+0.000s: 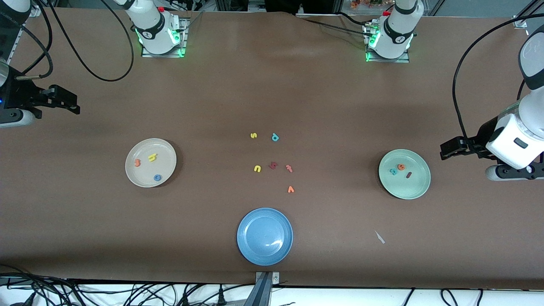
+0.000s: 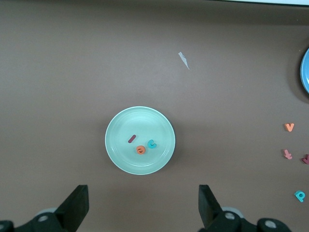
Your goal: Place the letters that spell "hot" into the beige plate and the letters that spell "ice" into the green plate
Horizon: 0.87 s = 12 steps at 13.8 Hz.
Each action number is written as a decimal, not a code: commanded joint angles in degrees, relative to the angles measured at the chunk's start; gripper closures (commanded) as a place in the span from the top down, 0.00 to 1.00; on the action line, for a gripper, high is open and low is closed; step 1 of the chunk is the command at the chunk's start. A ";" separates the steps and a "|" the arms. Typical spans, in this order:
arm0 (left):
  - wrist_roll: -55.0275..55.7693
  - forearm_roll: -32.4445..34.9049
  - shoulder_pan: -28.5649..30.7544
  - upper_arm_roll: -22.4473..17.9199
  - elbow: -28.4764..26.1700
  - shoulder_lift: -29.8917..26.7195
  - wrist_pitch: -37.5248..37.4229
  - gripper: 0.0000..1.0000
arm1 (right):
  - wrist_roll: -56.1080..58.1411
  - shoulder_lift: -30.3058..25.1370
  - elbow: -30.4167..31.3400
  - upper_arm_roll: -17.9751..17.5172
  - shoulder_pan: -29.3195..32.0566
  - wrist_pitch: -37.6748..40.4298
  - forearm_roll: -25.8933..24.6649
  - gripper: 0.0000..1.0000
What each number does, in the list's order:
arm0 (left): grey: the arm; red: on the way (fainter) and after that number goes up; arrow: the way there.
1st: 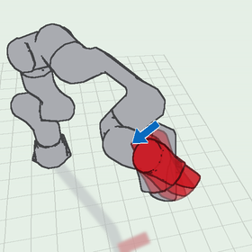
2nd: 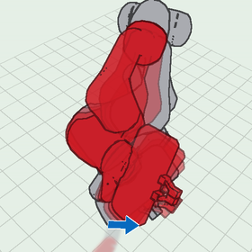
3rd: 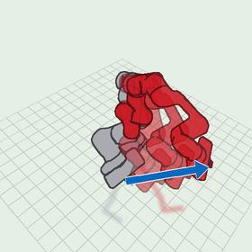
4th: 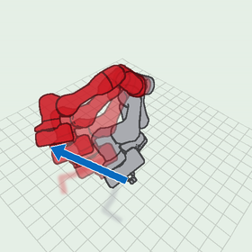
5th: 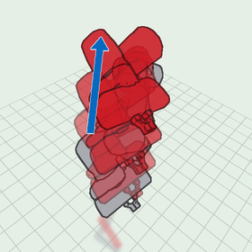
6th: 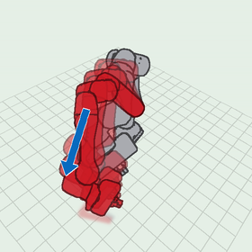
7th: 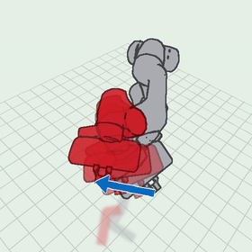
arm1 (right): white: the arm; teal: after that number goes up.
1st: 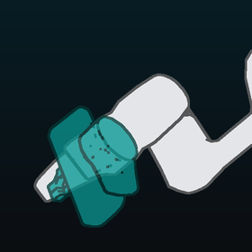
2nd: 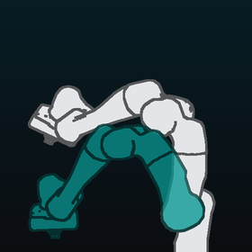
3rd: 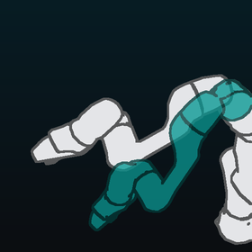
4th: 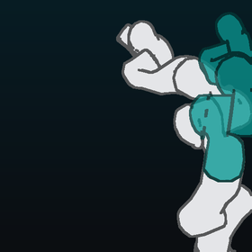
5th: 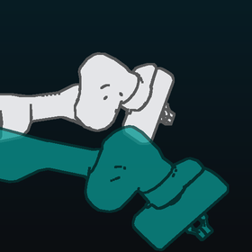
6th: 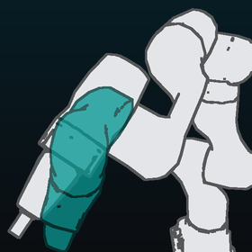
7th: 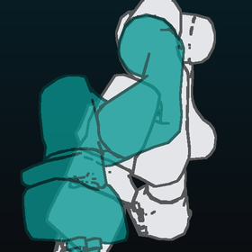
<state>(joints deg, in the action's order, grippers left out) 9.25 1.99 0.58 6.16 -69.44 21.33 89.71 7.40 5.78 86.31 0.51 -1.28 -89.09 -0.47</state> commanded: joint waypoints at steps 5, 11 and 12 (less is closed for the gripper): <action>-0.55 -1.37 0.39 -0.10 -1.84 -1.56 0.64 1.00 | 0.25 1.25 -1.67 -0.07 -0.22 1.37 -1.28 1.00; -0.55 -1.37 0.30 -0.10 -1.84 -1.56 0.64 1.00 | 0.25 1.17 -1.67 -0.16 -0.31 1.37 -1.11 1.00; -0.55 -1.37 0.30 -0.10 -1.84 -1.56 0.64 1.00 | 0.25 1.17 -1.67 -0.16 -0.31 1.37 -1.20 1.00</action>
<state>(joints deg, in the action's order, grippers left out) 9.25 1.98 0.61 6.17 -69.44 21.33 89.71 7.40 6.47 86.27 0.45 -1.49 -89.07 -0.91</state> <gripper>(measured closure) 0.000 0.000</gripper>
